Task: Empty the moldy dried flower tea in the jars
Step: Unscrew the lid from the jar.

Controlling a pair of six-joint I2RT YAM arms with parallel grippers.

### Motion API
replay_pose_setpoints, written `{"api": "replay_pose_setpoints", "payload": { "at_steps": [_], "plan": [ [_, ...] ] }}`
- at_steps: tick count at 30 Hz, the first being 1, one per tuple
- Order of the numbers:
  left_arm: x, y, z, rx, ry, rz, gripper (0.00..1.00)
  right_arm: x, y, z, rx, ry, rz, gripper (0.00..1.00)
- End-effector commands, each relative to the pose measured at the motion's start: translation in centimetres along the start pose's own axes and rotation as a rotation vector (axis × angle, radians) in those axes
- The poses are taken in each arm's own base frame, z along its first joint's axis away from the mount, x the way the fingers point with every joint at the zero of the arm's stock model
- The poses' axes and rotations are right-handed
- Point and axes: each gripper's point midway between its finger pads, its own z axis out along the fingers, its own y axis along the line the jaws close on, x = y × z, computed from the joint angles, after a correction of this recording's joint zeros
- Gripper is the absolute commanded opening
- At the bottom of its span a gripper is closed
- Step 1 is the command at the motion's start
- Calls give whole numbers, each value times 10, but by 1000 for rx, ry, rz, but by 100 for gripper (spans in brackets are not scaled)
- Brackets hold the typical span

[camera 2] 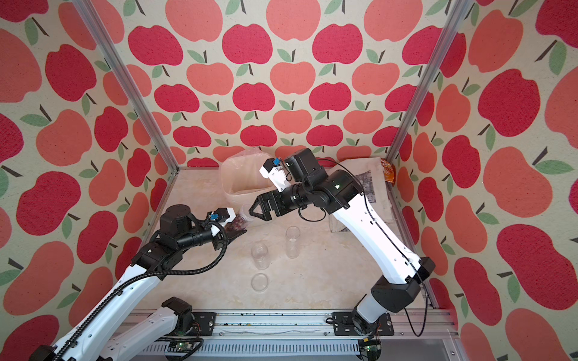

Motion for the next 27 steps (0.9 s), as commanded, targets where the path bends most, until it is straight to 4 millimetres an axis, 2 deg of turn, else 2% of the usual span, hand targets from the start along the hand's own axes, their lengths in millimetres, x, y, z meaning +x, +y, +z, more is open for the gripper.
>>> {"api": "replay_pose_setpoints", "payload": {
  "at_steps": [1, 6, 10, 16, 19, 23, 27],
  "plan": [
    [-7, 2, -1, -24, -21, 34, 5, 0, 5, 12, -35, 19, 64, 99],
    [-4, 0, 0, -21, -10, 38, 5, -3, 8, 28, -53, 40, 62, 99],
    [-4, 0, 1, -21, -6, 42, 5, -2, 8, 38, -59, 66, 60, 91],
    [-3, -1, 2, -20, 1, 43, 5, 1, 11, 45, -67, 92, 43, 59],
    [-2, -3, 2, -12, 4, 41, 5, 1, 12, 45, -71, 91, 2, 51],
    [-1, -13, 2, 48, 3, 17, 5, 3, 18, 43, -95, 107, -171, 41],
    [-2, -36, 0, 188, -8, -24, 4, 5, 10, 35, -37, 150, -420, 37]
  ]
}}
